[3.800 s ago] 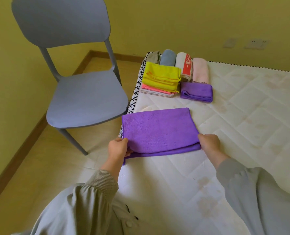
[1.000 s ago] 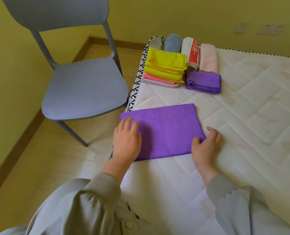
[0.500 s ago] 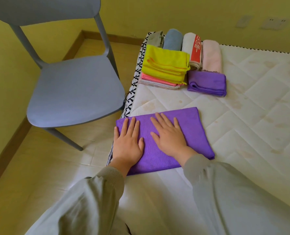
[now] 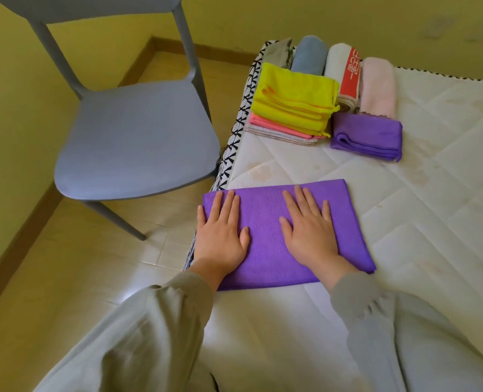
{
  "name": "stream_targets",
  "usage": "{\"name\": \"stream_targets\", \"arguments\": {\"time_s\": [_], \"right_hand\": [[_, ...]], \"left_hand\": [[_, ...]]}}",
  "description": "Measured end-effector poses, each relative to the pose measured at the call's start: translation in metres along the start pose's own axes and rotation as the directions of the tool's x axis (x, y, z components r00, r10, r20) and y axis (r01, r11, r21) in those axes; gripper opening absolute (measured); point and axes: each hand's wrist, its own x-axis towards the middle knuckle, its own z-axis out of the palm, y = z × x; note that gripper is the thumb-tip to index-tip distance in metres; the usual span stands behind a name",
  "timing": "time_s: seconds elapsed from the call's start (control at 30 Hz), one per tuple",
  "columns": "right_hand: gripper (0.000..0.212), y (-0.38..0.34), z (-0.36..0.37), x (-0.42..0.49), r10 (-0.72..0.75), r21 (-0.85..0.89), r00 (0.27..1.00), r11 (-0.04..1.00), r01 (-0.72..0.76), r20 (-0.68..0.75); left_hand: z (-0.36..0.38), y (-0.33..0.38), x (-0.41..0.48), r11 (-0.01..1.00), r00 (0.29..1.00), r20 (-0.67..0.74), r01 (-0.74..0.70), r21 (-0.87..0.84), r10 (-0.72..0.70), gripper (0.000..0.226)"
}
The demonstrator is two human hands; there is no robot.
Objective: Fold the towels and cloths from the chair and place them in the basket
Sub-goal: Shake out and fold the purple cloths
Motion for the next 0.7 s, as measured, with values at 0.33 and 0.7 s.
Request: {"name": "stream_targets", "arguments": {"time_s": [0.33,0.7], "right_hand": [[0.060,0.027,0.004,0.004,0.259,-0.011,0.964,0.965,-0.260,-0.062],[0.041,0.051,-0.029,0.027,0.782,0.667,0.588,0.326,-0.669,0.208]], "left_hand": [[-0.001,-0.003,-0.001,0.992,0.993,0.045,0.111,-0.063,-0.108,0.074],[-0.013,-0.001,-0.002,0.996,0.985,0.147,0.092,-0.021,-0.088,0.066]]}}
